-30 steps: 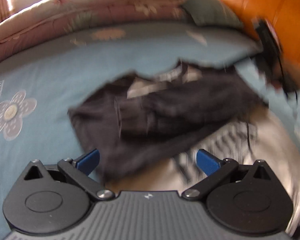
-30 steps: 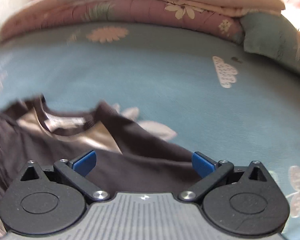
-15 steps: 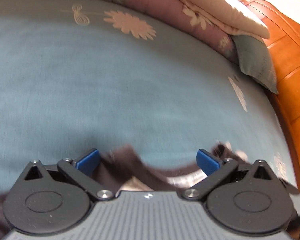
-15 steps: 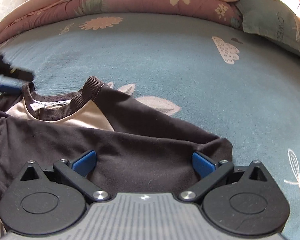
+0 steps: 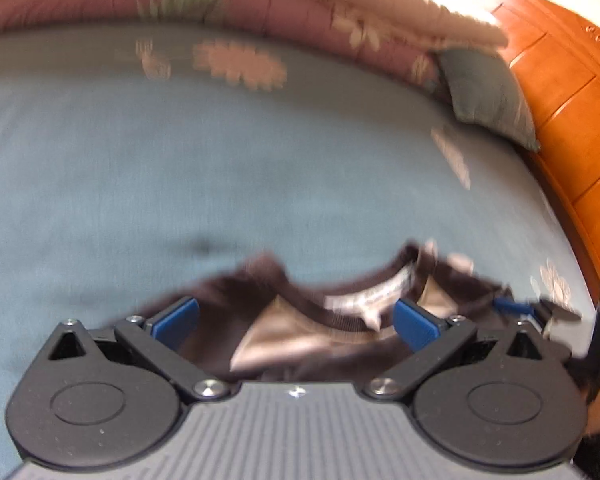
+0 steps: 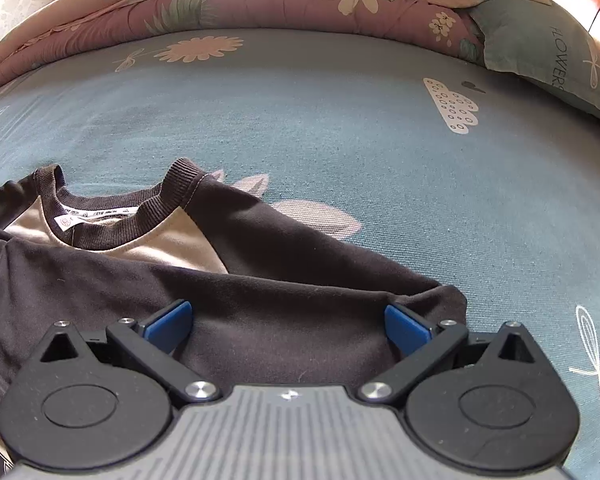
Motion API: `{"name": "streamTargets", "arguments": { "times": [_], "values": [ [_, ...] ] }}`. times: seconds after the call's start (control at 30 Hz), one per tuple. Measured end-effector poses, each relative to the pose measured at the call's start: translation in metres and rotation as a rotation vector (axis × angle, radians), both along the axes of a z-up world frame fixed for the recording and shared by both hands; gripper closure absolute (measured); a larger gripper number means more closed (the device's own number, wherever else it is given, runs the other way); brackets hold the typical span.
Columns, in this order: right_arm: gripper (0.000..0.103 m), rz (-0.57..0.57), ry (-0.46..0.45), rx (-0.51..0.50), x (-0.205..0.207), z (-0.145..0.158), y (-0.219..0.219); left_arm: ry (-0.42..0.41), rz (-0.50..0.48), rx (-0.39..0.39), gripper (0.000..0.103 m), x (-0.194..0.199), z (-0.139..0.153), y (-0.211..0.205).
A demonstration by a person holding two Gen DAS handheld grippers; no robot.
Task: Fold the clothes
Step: 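Pull both open tools back above the folded shirt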
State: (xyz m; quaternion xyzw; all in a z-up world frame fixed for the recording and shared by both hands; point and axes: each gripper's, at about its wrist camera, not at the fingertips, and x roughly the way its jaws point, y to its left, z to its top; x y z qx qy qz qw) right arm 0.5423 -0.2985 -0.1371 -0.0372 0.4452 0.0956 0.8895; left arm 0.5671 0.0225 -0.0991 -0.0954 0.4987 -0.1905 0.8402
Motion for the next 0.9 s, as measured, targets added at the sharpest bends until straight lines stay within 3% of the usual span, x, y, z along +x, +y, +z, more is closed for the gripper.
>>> {"name": "streamTargets", "arguments": {
  "times": [0.07,0.2,0.4,0.5,0.63,0.73,0.8,0.9],
  "values": [
    [0.000,-0.003,-0.001,0.000,0.001,-0.001,0.000,0.033,0.018,0.027,0.001,0.002,-0.015,0.002],
    [0.000,-0.001,-0.009,-0.001,0.003,-0.002,0.001,-0.007,0.044,0.028,0.001,0.006,-0.023,0.006],
    [0.000,0.030,-0.014,0.043,0.003,0.010,-0.008,-0.044,0.065,0.083,0.001,0.003,0.004,0.000],
    [0.000,0.085,-0.038,0.093,-0.015,0.033,-0.023,-0.075,-0.005,0.032,0.001,-0.021,0.022,0.001],
    [0.000,0.168,0.043,0.195,-0.031,0.038,-0.041,-0.090,-0.137,-0.005,0.001,-0.061,0.029,-0.004],
    [0.000,0.214,0.117,0.252,-0.043,0.034,-0.051,-0.038,-0.194,-0.029,0.001,-0.083,0.010,-0.006],
    [0.000,0.172,0.168,0.207,-0.049,0.017,-0.050,0.001,-0.206,-0.021,0.001,-0.095,-0.009,-0.004],
    [0.000,0.180,0.130,0.167,-0.066,0.011,-0.051,-0.015,-0.224,0.007,0.001,-0.118,-0.026,0.008]
  ]
}}
